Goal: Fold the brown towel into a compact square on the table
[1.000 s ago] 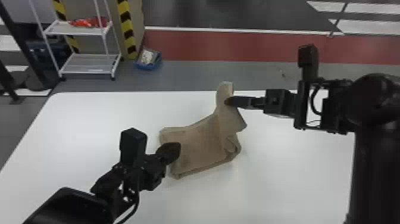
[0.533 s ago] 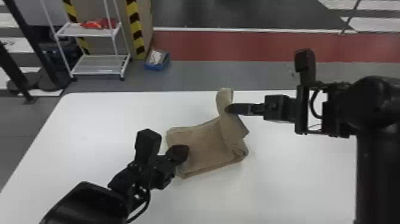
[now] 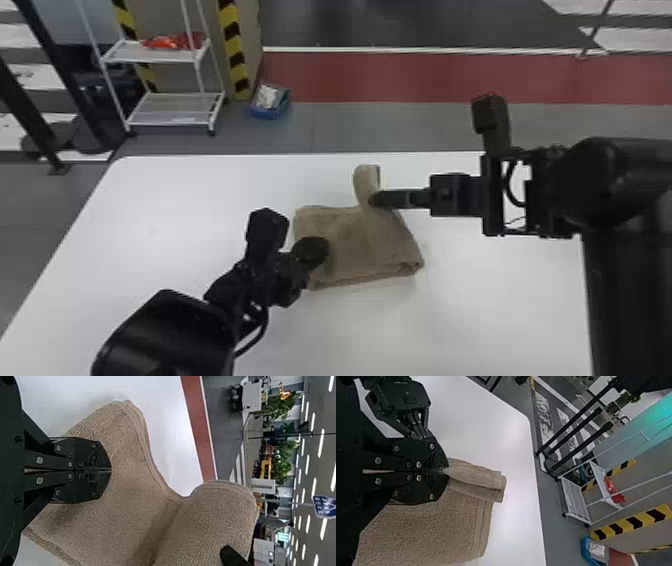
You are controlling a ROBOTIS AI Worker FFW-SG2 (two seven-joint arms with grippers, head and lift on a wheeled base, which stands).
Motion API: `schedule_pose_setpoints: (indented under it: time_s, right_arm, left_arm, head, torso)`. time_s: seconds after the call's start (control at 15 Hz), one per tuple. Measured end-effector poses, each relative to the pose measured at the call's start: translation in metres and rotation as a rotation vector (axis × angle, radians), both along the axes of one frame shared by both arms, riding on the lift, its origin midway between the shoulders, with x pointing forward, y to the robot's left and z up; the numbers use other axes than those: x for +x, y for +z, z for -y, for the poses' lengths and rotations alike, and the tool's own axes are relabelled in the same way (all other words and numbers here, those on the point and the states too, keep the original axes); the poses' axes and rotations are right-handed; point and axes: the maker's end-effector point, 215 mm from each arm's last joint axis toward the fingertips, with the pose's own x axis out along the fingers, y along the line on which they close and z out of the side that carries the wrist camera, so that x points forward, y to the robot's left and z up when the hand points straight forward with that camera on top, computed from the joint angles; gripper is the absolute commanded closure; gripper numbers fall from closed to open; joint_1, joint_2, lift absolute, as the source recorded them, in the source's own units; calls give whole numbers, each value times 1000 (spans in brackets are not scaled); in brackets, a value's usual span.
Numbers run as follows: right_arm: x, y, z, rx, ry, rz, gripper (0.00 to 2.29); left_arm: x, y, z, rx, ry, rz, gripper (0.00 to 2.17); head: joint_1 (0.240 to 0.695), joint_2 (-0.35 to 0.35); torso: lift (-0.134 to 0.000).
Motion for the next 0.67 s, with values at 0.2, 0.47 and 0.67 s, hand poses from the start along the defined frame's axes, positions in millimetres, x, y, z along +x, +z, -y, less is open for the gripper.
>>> schedule_pose_setpoints:
  time_s: [0.2, 0.47, 0.67]
  right_arm:
    - [-5, -17, -5, -15, 12, -37, 1210]
    - [-15, -37, -12, -6, 31, -93, 1210]
    - [-17, -46, -15, -7, 36, -110, 1210]
  left_arm:
    - [1, 3, 8, -5, -11, 4, 1447]
    - [-1, 2, 16, -12, -27, 0, 1447]
    - [-4, 1, 23, -16, -41, -4, 1447]
  head:
    - [695, 6]
    - [695, 5]
    - [695, 0]
  torso:
    - [-124]
    - [-124]
    - [-124]
